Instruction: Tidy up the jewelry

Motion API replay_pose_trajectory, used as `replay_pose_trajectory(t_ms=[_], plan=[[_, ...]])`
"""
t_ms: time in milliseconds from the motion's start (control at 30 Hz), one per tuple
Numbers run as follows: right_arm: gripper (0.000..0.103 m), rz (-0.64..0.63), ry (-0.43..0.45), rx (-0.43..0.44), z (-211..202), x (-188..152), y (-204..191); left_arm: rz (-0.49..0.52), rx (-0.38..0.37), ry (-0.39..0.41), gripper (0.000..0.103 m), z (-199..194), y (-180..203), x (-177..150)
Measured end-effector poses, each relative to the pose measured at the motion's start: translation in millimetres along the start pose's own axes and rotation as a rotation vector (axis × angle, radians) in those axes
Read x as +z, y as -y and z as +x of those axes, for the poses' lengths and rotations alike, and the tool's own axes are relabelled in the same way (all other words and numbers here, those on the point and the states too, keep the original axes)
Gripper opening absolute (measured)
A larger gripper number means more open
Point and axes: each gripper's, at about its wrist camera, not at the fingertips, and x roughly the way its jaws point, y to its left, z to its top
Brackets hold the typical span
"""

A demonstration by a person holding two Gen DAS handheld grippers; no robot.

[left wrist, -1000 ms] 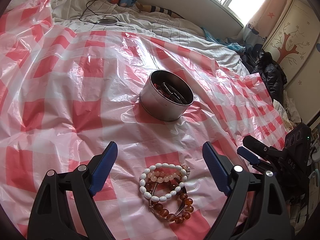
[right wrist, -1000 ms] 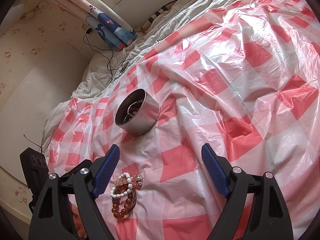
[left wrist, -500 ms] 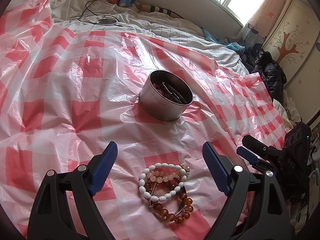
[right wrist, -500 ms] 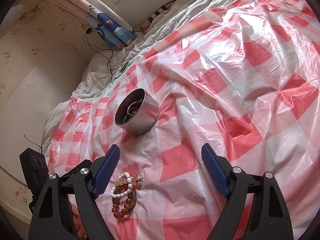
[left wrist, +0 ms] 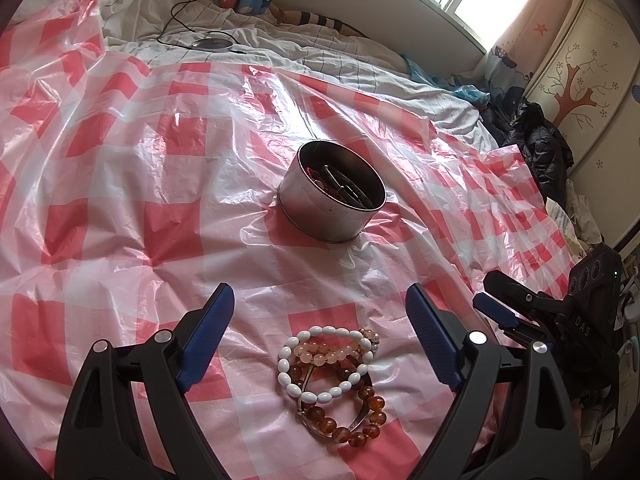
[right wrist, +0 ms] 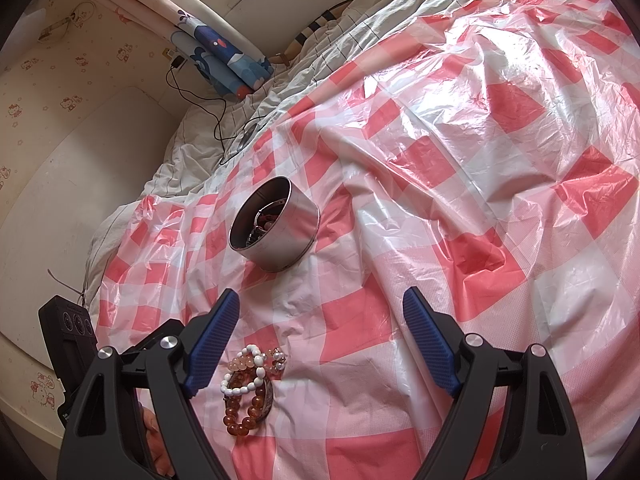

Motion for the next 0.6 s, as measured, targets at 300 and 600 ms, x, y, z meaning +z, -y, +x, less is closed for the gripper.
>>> replay_pose_trajectory(t_ms=[300, 600], plan=[[0.081, 0.005, 0.001, 0.003, 0, 0, 0, 0.008, -0.028, 0.017, 0.084, -13, -9, 1], [0.081, 0.019, 0.005, 0.041, -1, -7, 1, 0.137, -0.051, 0.019, 0.084, -26, -5, -7]])
